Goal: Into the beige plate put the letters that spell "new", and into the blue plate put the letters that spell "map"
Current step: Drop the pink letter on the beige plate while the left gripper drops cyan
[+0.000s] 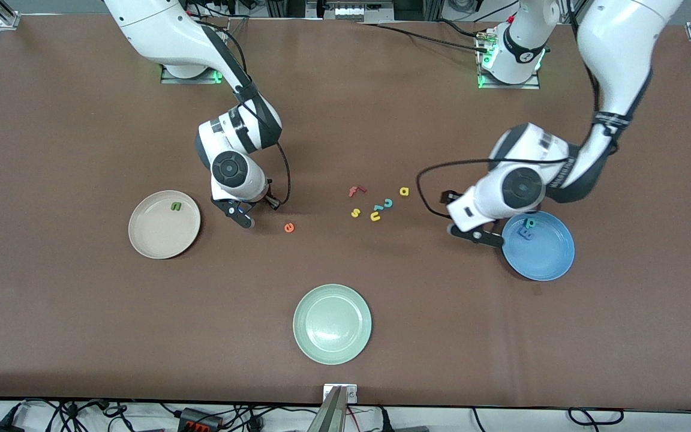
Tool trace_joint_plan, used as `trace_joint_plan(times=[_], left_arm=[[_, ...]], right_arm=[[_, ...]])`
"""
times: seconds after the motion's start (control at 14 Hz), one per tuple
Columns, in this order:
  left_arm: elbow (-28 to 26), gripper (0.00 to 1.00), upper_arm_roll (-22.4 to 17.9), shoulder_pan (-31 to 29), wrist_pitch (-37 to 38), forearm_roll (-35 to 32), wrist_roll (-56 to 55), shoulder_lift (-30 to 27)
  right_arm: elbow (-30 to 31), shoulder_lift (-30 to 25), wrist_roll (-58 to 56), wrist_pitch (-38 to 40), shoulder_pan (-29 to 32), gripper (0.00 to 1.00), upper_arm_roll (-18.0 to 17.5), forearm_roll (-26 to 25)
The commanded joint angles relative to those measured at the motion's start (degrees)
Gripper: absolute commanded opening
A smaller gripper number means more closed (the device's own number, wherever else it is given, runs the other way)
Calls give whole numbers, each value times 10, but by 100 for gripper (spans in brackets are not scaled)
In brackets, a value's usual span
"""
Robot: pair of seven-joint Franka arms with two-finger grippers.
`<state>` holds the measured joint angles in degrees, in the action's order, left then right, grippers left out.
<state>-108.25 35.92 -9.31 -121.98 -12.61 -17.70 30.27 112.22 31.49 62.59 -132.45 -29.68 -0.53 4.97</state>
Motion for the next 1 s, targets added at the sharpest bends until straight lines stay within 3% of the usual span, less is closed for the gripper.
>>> trace_joint_plan(times=[0.0,0.07,0.28,0.5,0.78,0.85,0.93], left_arm=[[-69,100,-5,57,-118,-1,-50,1],[-69,100,-8,76,-123,-7,-85,9],[-67,100,-7,95,-138,-113,-177,43],[-69,97,-8,107,-163,-124,-211,63],[-67,63,-8,107,-164,-125,-211,73],[-67,57,-7,106,-164,-125,-211,76],[-67,56,-7,106,-164,-125,-212,78]], right_arm=[[9,-36,-50,14,7,15,3,7],[6,-50,-72,30,13,15,5,6],[-8,-81,-168,110,79,15,6,3],[-6,-72,-332,132,179,15,6,0],[-3,-47,-450,132,259,15,6,-3],[-3,-45,-455,130,259,15,6,-3],[-5,-42,-467,126,262,15,6,-4]])
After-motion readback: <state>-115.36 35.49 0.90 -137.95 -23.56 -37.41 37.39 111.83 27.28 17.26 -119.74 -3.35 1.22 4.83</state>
